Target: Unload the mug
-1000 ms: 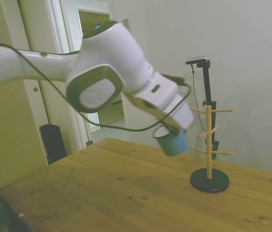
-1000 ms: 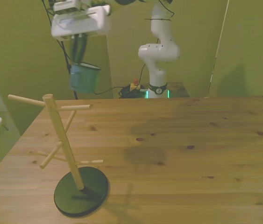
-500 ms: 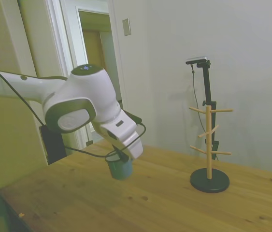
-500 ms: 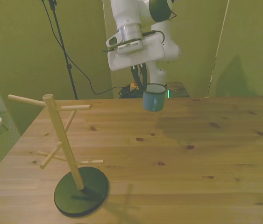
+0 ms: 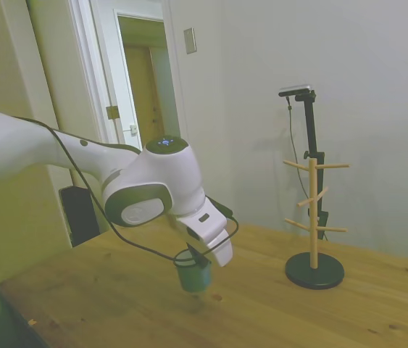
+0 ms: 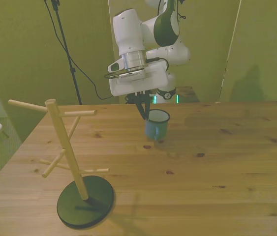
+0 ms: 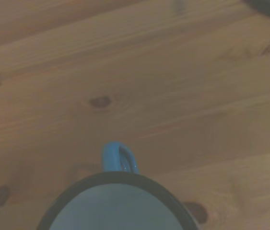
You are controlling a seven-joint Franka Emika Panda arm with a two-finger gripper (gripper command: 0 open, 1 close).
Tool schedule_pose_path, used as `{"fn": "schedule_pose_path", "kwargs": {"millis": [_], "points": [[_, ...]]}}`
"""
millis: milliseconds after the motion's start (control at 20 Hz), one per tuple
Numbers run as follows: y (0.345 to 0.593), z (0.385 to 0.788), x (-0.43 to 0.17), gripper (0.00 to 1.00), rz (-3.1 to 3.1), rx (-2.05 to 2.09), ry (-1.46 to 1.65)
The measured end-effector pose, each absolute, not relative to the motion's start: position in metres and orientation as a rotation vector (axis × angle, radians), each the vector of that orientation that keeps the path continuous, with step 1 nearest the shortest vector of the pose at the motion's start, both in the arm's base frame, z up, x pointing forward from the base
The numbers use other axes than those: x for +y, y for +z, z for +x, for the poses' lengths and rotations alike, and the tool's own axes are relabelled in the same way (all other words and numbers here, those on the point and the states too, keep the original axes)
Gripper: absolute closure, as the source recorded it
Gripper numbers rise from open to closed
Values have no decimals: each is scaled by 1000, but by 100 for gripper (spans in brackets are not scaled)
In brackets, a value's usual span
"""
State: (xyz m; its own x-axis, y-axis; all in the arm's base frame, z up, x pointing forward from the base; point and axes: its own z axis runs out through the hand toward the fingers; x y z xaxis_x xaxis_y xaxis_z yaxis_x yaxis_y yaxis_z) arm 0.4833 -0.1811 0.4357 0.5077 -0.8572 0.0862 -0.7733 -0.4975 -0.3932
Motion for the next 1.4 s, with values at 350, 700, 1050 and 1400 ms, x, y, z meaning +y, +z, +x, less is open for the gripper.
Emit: {"fn": "schedule_pose_path", "kwargs": {"millis": [350, 700, 1050, 1400], "points": [[411, 492, -186, 100, -2452, 1377, -350], [406, 491, -187, 100, -2454, 1381, -339], [400, 490, -190, 100, -2458, 1384, -325], [397, 489, -191, 0, -2480, 1376, -316]]}}
